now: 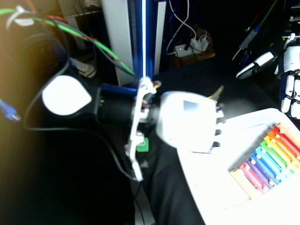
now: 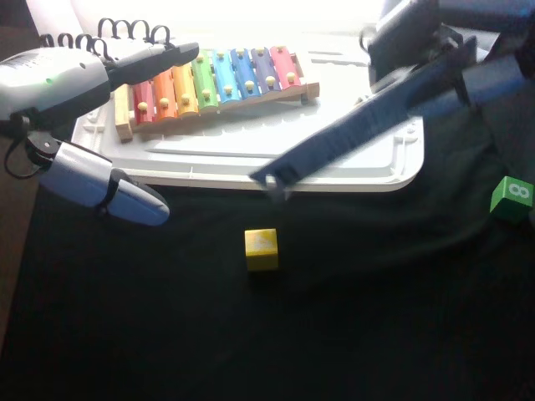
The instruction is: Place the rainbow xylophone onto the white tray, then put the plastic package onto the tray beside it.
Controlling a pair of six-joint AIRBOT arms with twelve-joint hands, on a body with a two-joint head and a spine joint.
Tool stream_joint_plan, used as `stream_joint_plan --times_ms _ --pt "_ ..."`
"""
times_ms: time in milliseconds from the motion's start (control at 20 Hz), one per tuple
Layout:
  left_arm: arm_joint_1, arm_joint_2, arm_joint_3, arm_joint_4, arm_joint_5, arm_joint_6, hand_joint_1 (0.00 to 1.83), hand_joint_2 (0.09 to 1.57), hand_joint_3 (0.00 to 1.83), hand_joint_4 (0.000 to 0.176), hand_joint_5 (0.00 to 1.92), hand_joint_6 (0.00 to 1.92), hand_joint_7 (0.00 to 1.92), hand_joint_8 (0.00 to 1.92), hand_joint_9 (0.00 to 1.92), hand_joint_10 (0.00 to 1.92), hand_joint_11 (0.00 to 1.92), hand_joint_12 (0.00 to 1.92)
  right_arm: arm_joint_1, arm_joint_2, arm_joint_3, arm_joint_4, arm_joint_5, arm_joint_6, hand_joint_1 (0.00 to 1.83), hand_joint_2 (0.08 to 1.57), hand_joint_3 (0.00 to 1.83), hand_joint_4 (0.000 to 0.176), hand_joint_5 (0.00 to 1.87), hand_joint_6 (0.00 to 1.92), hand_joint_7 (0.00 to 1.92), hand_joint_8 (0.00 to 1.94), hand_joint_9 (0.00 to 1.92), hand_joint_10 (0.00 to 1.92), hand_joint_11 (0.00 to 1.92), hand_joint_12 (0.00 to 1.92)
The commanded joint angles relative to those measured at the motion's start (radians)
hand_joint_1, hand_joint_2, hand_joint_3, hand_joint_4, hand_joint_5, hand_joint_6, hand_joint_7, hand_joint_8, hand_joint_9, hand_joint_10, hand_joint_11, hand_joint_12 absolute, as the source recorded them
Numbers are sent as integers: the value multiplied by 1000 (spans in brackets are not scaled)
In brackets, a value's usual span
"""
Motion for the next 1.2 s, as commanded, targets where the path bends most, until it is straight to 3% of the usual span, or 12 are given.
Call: stream_joint_plan --times_ms 0,100,200,300,350,400,500,750,800,850,1000,1150 --pt "-8 4 -1 -29 -114 -3 771 649 0 52 0 0 0 0 0 0 0 0 32 -9 7 90 53 -9 1255 1154 0 0 880 843 965 1267 1052 1146 963 1548" --pt "-8 9 -2 -29 -118 -3 787 639 0 41 0 0 0 0 0 0 0 0 55 -26 19 90 38 -21 1257 1151 0 0 901 801 967 1277 1053 1227 988 1616" --pt "-9 14 -3 -29 -122 -3 806 636 0 41 0 0 0 0 0 0 0 0 62 -56 49 99 29 -21 1271 1115 0 0 937 790 1065 1090 1126 1037 1014 1499" --pt "-12 17 -4 -29 -128 -3 790 625 0 0 0 0 0 0 0 0 0 0 62 -101 95 131 21 -21 1284 1079 0 0 998 732 1146 934 1179 831 1044 1344" --pt "-12 18 -4 -29 -128 -3 790 625 0 0 0 0 0 0 0 0 0 0 62 -109 104 139 21 -21 1284 1079 0 0 998 732 1146 934 1179 831 1044 1344" --pt "-13 19 -5 -29 -129 -3 803 628 0 0 0 0 0 0 0 0 0 0 62 -120 117 151 21 -21 1271 1118 3 0 966 712 1028 1176 1146 1046 1044 1471" --pt "-15 21 -5 -29 -130 -3 789 671 6 0 0 0 0 0 0 0 0 0 62 -142 143 184 20 -21 1263 1137 1 0 970 691 956 1302 997 1236 909 1585" --pt "-18 21 -7 -28 -133 -3 753 648 0 0 0 0 0 0 0 0 0 0 62 -181 191 233 -10 -21 1271 1111 0 0 1036 668 986 1224 945 1157 834 1589" --pt "-18 22 -8 -28 -134 -3 775 628 0 0 0 0 0 0 0 0 0 0 62 -195 206 236 -26 -21 1254 1143 4 0 914 997 925 1201 1015 1549 1014 1803" --pt "-18 22 -8 -28 -134 -3 775 628 0 0 0 0 0 0 0 0 0 0 62 -198 207 236 -28 -21 1254 1143 4 0 914 997 925 1201 1015 1549 1014 1803" --pt "-17 24 -12 -28 -135 -3 730 629 0 0 0 0 0 0 0 0 0 0 61 -216 229 236 -74 -21 1269 1120 1 0 916 870 1043 1108 1046 926 938 1384" --pt "-17 26 -15 -28 -134 -3 720 647 0 0 0 0 0 0 0 0 0 0 36 -224 240 235 -114 -20 1283 1086 0 0 991 746 1117 990 1206 771 1035 1340"
